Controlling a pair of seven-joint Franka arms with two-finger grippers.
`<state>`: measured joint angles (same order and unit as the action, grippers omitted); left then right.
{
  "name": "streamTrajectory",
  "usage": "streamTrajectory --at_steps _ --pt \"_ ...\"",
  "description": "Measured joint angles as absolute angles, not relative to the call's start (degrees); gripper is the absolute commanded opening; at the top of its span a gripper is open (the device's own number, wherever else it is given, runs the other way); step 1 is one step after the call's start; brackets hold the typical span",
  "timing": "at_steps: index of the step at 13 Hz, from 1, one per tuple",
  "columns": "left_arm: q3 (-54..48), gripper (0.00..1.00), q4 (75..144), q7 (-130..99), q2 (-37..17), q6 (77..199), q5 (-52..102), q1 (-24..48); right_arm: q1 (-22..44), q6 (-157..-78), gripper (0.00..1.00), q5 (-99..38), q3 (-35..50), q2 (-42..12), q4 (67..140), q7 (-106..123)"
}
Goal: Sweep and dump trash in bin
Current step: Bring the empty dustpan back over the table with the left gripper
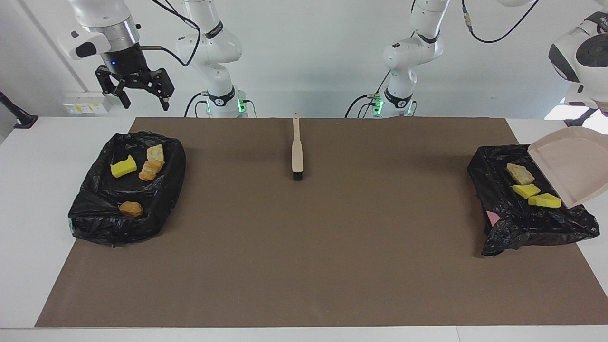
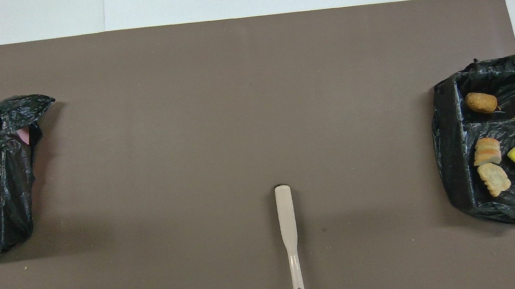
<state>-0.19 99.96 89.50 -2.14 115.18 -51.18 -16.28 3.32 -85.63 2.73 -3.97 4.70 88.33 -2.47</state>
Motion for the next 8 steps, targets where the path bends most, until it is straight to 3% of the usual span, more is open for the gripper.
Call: streamTrajectory --at_steps 8 --pt "-0.51 0.0 99.97 67.19 -0.66 103.8 -36.94 -11.57 3.43 -84.74 1.0 2.3 -3.68 4.73 88.41 -2.39"
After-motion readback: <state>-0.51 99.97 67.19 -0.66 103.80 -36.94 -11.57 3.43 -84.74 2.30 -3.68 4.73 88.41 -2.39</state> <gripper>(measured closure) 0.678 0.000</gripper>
